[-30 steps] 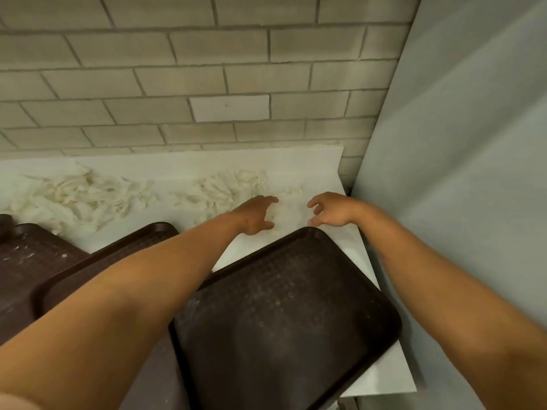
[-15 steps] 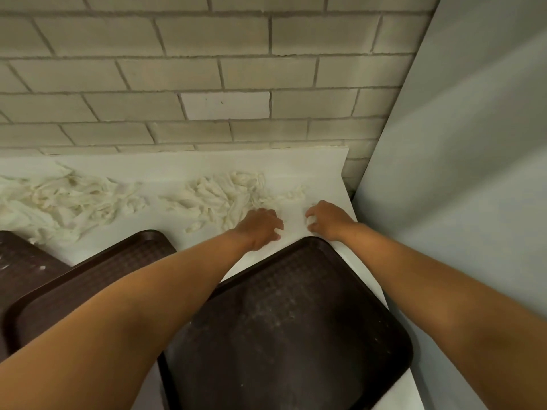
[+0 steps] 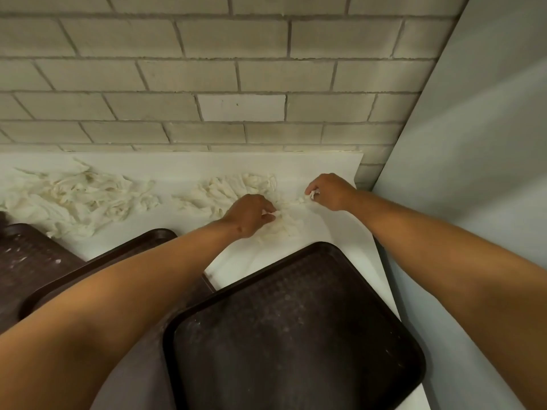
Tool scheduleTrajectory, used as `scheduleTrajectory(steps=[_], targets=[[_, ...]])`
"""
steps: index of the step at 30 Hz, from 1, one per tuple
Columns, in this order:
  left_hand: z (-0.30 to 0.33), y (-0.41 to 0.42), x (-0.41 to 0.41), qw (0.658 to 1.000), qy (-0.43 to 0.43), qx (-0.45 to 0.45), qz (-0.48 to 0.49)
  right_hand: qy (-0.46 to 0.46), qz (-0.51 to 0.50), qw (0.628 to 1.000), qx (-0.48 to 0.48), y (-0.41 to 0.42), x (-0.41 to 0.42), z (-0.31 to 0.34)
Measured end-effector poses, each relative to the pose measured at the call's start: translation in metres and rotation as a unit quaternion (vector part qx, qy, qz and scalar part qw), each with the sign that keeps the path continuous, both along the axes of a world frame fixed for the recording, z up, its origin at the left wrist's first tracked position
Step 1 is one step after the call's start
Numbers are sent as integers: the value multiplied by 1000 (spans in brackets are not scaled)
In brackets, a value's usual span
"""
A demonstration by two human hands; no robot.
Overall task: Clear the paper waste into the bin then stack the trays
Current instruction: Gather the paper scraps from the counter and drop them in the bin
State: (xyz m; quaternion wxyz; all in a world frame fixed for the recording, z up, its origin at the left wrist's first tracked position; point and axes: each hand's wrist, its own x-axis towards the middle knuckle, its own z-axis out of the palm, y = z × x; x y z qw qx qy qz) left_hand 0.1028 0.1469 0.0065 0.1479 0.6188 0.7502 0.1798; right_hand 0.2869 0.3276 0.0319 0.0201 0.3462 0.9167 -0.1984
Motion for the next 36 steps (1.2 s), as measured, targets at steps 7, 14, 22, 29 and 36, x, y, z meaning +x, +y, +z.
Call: scheduleTrajectory(steps=[7, 14, 22, 29, 36], targets=[[9, -22, -11, 998, -7, -54, 11, 1, -8, 999, 41, -9, -30, -29], [-18, -27, 7, 992, -15, -125, -27, -91, 61, 989, -103, -27, -27, -47], [-33, -21, 22, 988, 39, -147, 26, -90, 81, 989, -86, -36, -8, -57], [-36, -17, 23, 990, 26, -132, 45, 17, 82, 996, -33, -34, 11, -57], [-3, -26, 7, 991, -80, -82, 73, 96, -11, 993, -63, -27, 17, -30]])
